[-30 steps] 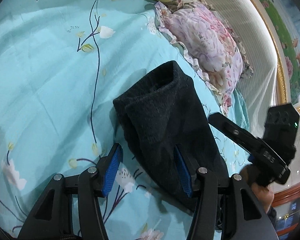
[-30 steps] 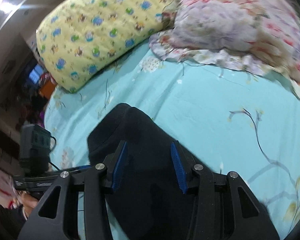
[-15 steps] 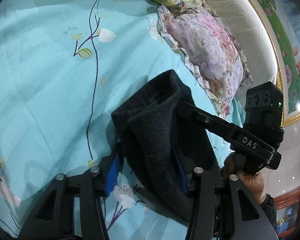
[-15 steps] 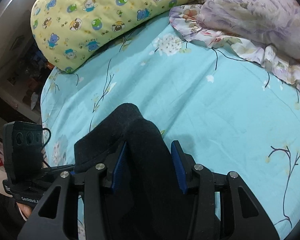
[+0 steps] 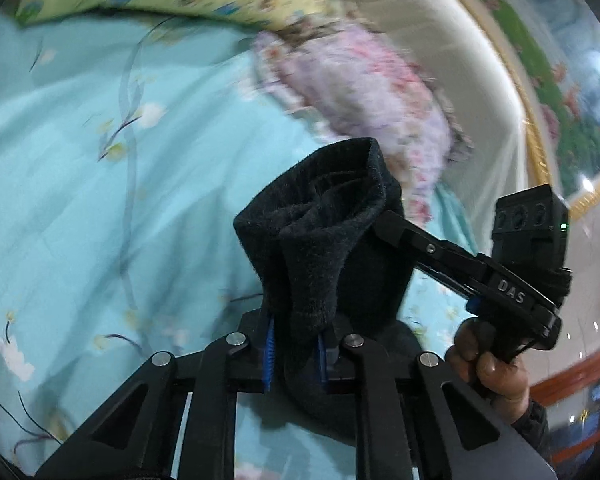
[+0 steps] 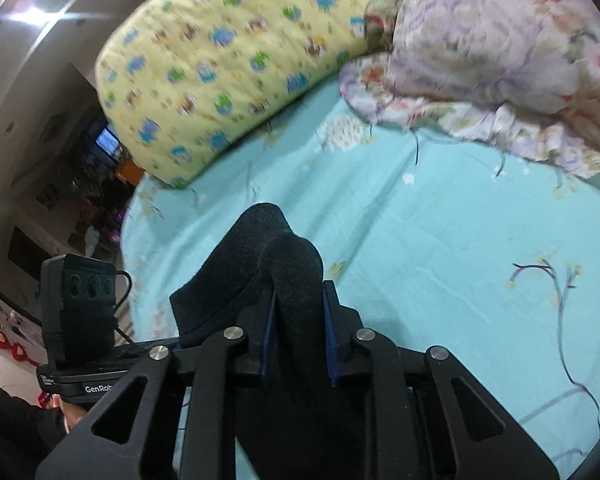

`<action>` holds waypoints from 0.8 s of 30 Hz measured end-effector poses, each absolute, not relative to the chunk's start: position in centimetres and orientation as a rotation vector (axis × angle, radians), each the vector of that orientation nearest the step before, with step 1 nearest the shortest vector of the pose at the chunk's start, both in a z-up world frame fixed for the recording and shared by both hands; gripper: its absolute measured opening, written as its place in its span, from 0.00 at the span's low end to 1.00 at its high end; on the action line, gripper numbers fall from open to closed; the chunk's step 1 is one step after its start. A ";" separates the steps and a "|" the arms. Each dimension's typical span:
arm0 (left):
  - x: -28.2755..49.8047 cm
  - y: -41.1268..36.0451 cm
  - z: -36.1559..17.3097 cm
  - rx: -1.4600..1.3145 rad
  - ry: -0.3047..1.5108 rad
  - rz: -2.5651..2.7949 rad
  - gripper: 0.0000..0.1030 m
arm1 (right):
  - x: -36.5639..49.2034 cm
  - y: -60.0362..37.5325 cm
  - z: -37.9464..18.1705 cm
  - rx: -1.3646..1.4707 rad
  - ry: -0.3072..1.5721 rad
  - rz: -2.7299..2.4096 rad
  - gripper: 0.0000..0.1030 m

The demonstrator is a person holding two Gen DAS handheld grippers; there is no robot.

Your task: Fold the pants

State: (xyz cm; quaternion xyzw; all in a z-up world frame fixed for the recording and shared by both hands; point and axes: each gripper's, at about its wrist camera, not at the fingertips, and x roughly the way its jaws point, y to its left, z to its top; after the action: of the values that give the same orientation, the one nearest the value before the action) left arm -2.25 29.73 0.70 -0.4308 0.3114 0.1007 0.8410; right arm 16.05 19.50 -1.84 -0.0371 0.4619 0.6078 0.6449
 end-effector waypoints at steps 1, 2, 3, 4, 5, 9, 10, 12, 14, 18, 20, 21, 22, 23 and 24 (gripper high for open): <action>-2.2 29.3 1.4 -0.897 0.646 0.196 0.14 | 16.1 18.7 -1.2 -0.061 1.037 1.385 0.21; -2.1 28.6 2.3 -0.881 0.632 0.176 0.14 | 16.1 17.9 -0.6 -0.042 1.026 1.384 0.21; -2.0 28.1 2.9 -0.871 0.624 0.161 0.14 | 16.1 16.8 0.1 -0.014 1.011 1.385 0.21; -1.9 27.7 3.4 -0.863 0.617 0.146 0.14 | 16.1 16.0 0.6 0.006 1.000 1.385 0.21; -1.8 26.9 4.3 -0.850 0.608 0.125 0.14 | 16.1 15.2 1.2 0.027 0.989 1.384 0.21; -1.4 24.3 6.6 -0.807 0.585 0.050 0.14 | 15.7 11.6 3.1 0.094 0.945 1.369 0.21; -1.3 23.8 7.0 -0.799 0.582 0.037 0.14 | 15.6 10.5 3.7 0.109 0.931 1.364 0.20; -1.0 22.1 8.0 -0.774 0.577 -0.001 0.14 | 15.5 8.4 4.5 0.138 0.904 1.357 0.20; -0.5 20.4 8.9 -0.752 0.580 -0.035 0.14 | 15.3 6.6 5.1 0.163 0.884 1.349 0.20; 0.2 17.0 10.0 -0.709 0.596 -0.092 0.14 | 15.0 2.9 5.6 0.211 0.856 1.321 0.20; 0.7 15.1 10.4 -0.678 0.609 -0.119 0.14 | 14.9 0.8 5.6 0.239 0.839 1.306 0.20; 0.8 14.3 10.5 -0.666 0.616 -0.131 0.14 | 14.9 -0.2 5.5 0.256 0.833 1.297 0.20; 0.9 13.6 10.6 -0.655 0.623 -0.142 0.14 | 14.8 -1.5 5.4 0.276 0.826 1.287 0.20; 1.1 12.4 10.7 -0.639 0.636 -0.158 0.14 | 14.8 -2.4 5.3 0.291 0.821 1.278 0.20; 1.3 11.6 10.7 -0.629 0.644 -0.169 0.14 | 14.7 -3.5 5.0 0.308 0.816 1.267 0.20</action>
State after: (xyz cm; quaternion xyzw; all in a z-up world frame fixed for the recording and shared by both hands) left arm 1.30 11.62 10.66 -0.3037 0.3110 -0.0817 0.8969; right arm 14.75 -3.48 5.03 0.1394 0.3691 0.5729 0.7184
